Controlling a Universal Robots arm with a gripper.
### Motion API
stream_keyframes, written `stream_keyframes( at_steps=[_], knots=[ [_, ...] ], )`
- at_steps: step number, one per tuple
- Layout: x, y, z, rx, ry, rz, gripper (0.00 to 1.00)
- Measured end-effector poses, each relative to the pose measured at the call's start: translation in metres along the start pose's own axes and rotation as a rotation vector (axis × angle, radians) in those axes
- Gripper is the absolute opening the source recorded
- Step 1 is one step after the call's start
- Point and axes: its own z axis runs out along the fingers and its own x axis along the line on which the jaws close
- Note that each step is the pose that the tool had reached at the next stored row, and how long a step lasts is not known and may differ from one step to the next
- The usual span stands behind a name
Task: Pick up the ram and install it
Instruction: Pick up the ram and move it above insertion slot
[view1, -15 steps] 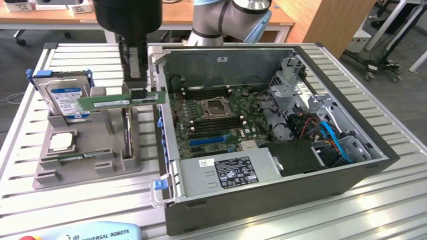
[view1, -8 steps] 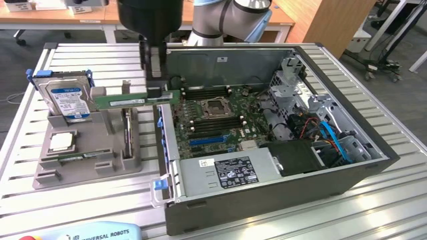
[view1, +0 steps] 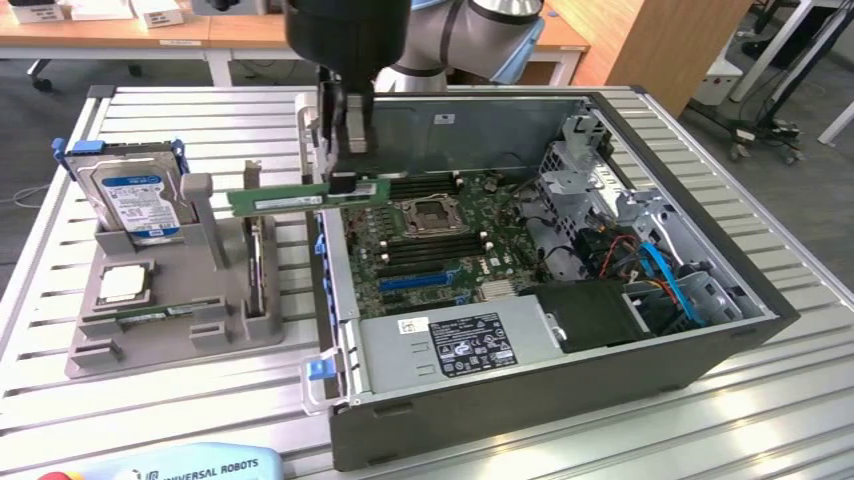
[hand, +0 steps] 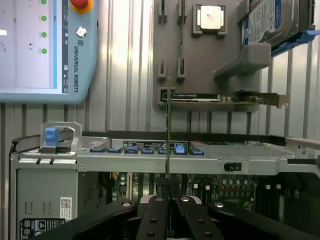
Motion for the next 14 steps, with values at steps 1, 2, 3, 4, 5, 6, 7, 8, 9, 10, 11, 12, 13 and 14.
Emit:
stream_keyframes(
  at_steps=[1,2,3,4,5,6,7,8,9,10,11,12,13,14],
  knots=[
    [0.000,-0.0035,-0.0001,0.0000,0.0000,0.000,0.11],
    [0.000,-0.0073,-0.0002,0.0000,0.0000,0.000,0.11],
    [0.000,-0.0106,-0.0003,0.0000,0.0000,0.000,0.11],
    [0.000,-0.0139,-0.0003,0.0000,0.0000,0.000,0.11],
    [0.000,-0.0172,-0.0004,0.0000,0.0000,0.000,0.11],
    [0.000,-0.0206,-0.0005,-0.0001,0.0000,0.000,0.11],
    [0.000,-0.0240,-0.0006,0.0000,0.0001,0.000,0.11],
    [0.000,-0.0276,-0.0006,0.0001,-0.0001,0.000,0.11],
    [0.000,-0.0306,-0.0007,0.0001,-0.0001,0.000,0.11],
    [0.000,-0.0336,-0.0008,0.0000,0.0000,0.000,0.11],
    [0.000,-0.0362,-0.0008,0.0000,0.0000,0.000,0.11],
    [0.000,-0.0383,-0.0007,0.0001,-0.0001,0.000,0.11],
    [0.000,-0.0403,-0.0006,0.0001,-0.0002,0.000,0.11],
    [0.001,-0.0424,-0.0006,0.0000,0.0000,0.000,0.11]
  ],
)
